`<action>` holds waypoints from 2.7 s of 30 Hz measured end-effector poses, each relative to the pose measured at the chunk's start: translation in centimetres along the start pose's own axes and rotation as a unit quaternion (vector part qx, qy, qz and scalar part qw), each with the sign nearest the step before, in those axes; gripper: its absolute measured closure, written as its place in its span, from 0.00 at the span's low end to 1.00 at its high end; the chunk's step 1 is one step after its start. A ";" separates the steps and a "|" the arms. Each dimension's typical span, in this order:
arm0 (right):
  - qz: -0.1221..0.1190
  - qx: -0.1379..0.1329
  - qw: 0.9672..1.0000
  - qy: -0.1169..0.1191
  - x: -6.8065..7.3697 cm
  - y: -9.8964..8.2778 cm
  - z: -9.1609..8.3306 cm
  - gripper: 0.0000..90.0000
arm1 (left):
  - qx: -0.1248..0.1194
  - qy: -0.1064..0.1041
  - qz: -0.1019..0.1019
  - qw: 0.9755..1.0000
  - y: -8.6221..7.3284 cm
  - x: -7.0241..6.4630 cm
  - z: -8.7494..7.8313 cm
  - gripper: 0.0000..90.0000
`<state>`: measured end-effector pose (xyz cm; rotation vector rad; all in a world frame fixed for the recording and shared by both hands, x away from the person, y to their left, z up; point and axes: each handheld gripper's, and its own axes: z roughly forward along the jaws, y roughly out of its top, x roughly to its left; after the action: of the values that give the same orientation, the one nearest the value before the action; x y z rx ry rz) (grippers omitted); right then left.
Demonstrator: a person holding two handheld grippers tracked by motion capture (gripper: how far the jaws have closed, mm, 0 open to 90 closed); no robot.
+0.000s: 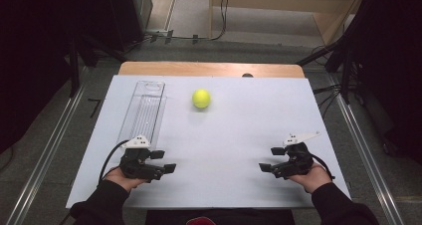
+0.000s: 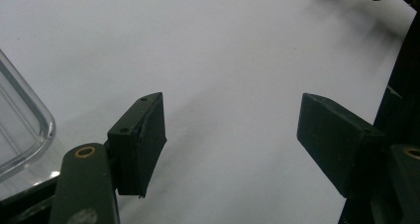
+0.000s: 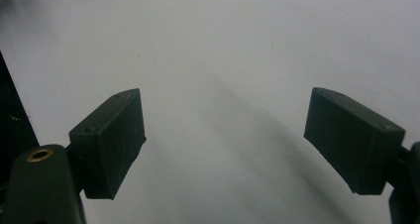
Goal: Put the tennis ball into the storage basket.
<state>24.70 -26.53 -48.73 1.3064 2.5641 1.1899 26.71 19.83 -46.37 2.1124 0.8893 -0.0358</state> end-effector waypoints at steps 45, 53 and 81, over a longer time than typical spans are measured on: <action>0.006 0.024 1.000 0.003 1.0 -0.2 0.4 0.16 | -0.001 0.010 0.002 1.000 -0.1 0.4 -0.2 0.30; 0.004 0.025 1.000 0.002 1.1 -0.1 0.5 0.16 | -0.001 0.010 0.003 1.000 -0.1 0.4 -0.2 0.30; -0.002 0.033 0.999 0.001 1.2 -0.1 0.6 0.16 | -0.011 0.004 0.001 1.000 2.4 -0.8 -0.4 0.26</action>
<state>24.10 -25.36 -48.91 1.3124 2.6289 1.1156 27.46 18.67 -44.20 2.0942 0.8886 -0.0161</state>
